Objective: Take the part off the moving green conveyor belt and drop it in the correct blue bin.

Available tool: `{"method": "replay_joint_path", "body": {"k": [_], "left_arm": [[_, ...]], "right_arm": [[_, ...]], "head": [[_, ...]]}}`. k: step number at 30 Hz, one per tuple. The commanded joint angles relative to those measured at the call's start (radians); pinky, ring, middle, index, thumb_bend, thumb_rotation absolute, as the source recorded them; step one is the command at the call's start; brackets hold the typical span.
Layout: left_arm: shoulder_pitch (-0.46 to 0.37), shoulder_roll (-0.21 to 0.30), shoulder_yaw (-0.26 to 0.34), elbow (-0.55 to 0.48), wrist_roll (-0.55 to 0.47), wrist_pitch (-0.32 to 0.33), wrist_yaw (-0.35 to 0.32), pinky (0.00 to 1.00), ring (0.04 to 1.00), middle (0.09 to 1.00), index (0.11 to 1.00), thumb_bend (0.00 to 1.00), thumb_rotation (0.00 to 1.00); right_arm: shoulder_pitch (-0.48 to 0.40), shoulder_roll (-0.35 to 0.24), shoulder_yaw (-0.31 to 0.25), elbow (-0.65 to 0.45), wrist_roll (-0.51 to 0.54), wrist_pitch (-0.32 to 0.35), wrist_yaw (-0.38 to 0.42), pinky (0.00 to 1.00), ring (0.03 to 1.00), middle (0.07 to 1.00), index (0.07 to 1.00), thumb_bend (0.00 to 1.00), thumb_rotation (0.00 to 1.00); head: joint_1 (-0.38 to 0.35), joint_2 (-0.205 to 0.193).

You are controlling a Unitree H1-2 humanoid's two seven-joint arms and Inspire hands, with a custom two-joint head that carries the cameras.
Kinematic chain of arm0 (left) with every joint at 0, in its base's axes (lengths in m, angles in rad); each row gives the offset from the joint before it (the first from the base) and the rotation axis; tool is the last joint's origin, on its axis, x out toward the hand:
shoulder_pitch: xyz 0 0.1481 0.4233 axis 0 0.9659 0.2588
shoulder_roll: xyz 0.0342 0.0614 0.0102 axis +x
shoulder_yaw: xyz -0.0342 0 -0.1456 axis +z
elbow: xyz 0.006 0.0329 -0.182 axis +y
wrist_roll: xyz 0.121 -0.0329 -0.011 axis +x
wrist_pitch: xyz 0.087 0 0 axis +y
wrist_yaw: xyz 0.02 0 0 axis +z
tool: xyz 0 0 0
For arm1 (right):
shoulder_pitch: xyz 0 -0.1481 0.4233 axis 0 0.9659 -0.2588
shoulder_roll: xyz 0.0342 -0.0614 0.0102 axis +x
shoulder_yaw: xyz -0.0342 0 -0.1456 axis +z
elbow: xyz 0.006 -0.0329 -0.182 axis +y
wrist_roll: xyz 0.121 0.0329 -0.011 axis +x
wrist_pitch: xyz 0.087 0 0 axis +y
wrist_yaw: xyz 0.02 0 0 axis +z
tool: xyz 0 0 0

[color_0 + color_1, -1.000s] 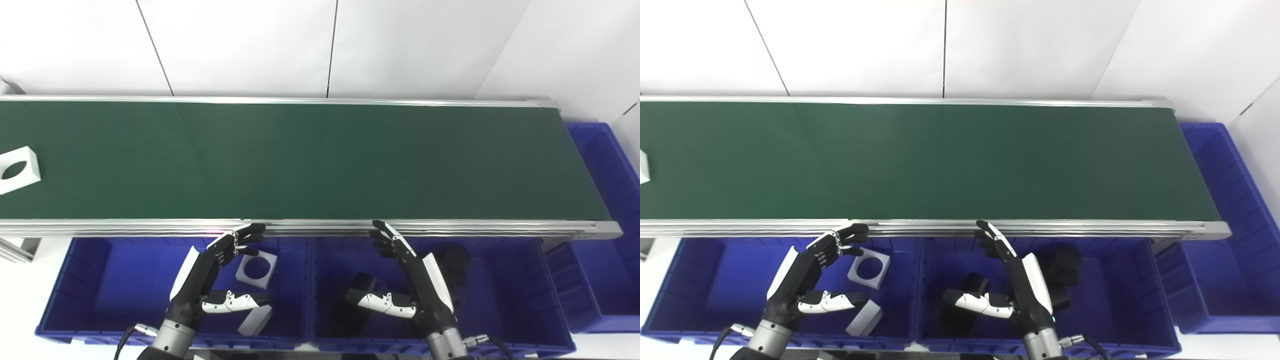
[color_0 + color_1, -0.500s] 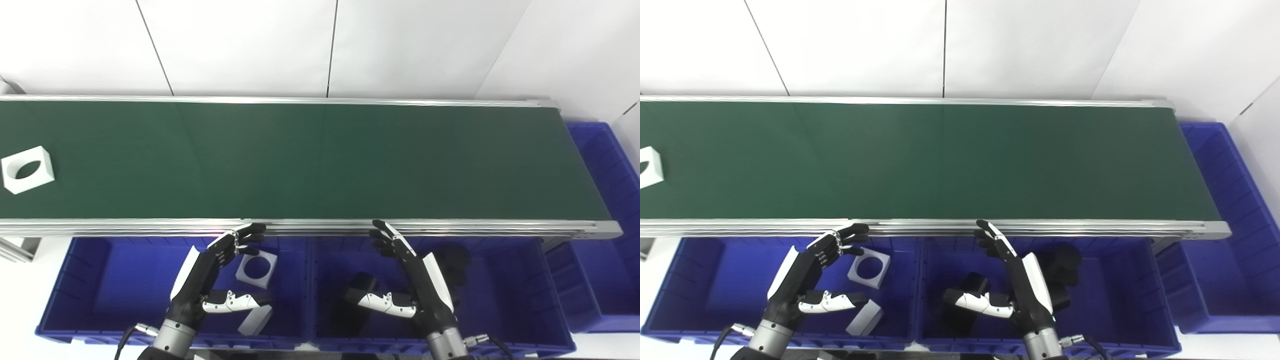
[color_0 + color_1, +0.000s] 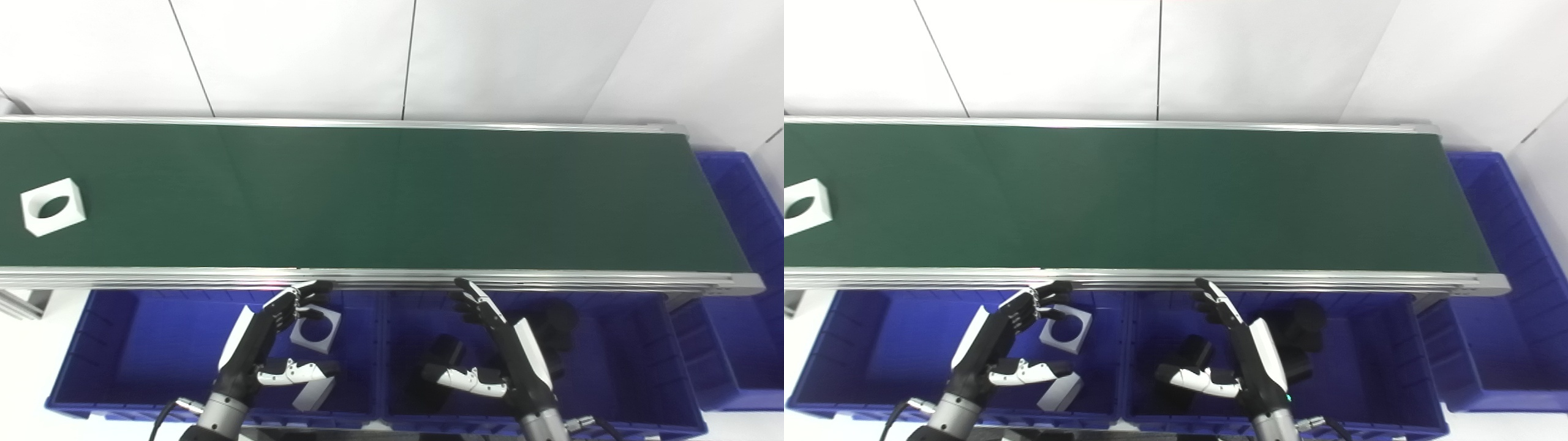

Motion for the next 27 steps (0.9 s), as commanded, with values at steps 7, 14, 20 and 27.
{"method": "replay_joint_path", "body": {"k": [7,14,20,27], "left_arm": [[-0.034,0.026,-0.05,0.011,0.026,-0.034,0.073,0.62,0.732,0.776,0.732,0.89,0.3],[-0.053,0.041,-0.089,0.033,0.03,-0.034,0.124,0.62,0.728,0.772,0.728,0.9,0.3],[-0.064,0.045,-0.105,0.044,0.021,-0.034,0.15,0.61,0.715,0.761,0.72,0.92,0.29],[-0.04,-0.007,-0.03,0.001,-0.155,-0.034,0.009,0.6,0.717,0.769,0.734,0.92,0.31]], "right_arm": [[-0.009,0.0,-0.022,0.028,0.009,-0.105,-0.025,0.79,0.807,0.838,0.91,0.86,0.37],[-0.02,-0.002,-0.027,0.054,0.022,-0.116,-0.017,0.81,0.818,0.843,0.91,0.86,0.37],[-0.029,-0.001,-0.029,0.073,0.022,-0.13,-0.024,0.79,0.81,0.84,0.905,0.86,0.36],[-0.033,-0.009,-0.038,0.086,0.029,-0.139,-0.015,0.78,0.815,0.846,0.91,0.85,0.36]], "head": [[0.037,-0.045],[0.055,-0.072],[0.086,-0.088],[0.123,-0.096]]}}
